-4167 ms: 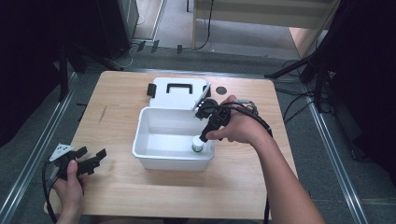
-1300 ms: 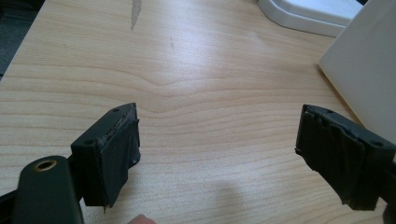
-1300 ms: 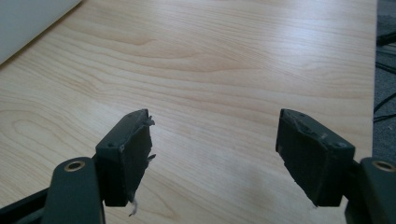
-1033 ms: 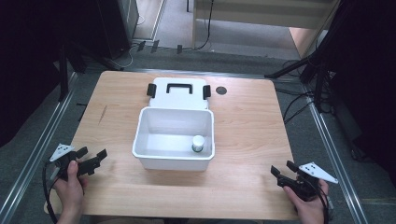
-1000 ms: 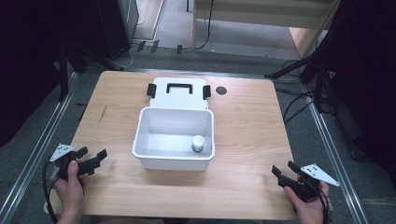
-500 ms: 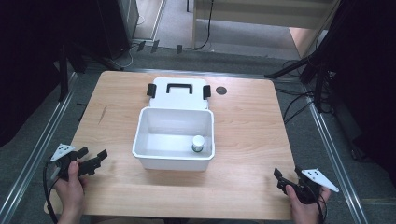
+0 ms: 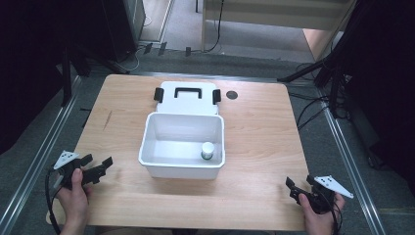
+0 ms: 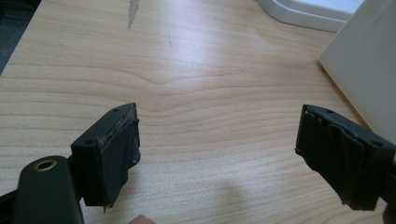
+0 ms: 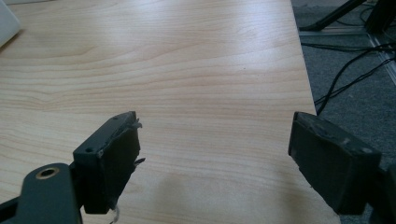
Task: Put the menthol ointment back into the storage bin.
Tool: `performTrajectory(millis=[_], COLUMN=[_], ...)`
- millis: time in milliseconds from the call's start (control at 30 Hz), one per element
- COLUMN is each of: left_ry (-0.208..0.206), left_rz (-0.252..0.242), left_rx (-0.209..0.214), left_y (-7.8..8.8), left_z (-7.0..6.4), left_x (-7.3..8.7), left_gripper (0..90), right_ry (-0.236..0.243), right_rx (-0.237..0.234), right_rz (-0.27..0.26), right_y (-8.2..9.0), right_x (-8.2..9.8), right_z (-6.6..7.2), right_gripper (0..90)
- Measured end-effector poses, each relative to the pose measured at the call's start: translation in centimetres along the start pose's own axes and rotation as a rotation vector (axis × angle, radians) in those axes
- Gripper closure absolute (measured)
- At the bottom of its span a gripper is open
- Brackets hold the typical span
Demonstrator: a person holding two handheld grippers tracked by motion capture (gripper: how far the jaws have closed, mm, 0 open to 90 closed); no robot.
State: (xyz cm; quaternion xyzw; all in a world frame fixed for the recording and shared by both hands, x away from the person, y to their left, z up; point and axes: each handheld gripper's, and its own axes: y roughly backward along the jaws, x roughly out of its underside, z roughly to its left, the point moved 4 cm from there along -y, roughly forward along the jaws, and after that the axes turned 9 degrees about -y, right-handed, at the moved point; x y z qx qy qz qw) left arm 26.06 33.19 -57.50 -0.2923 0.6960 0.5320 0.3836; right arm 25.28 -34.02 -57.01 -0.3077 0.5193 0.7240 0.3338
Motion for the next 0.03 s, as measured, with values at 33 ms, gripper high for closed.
performTrajectory(millis=[33], left_ry=[0.0], left_rz=[-0.001], left_rx=[0.0], left_y=[0.01], left_z=[-0.01], left_x=[0.0], left_gripper=[14.3], right_ry=[0.001], right_rx=[-0.002], right_rz=[0.005], right_y=[-0.02], right_x=[0.0], right_z=[0.0], right_gripper=[17.1])
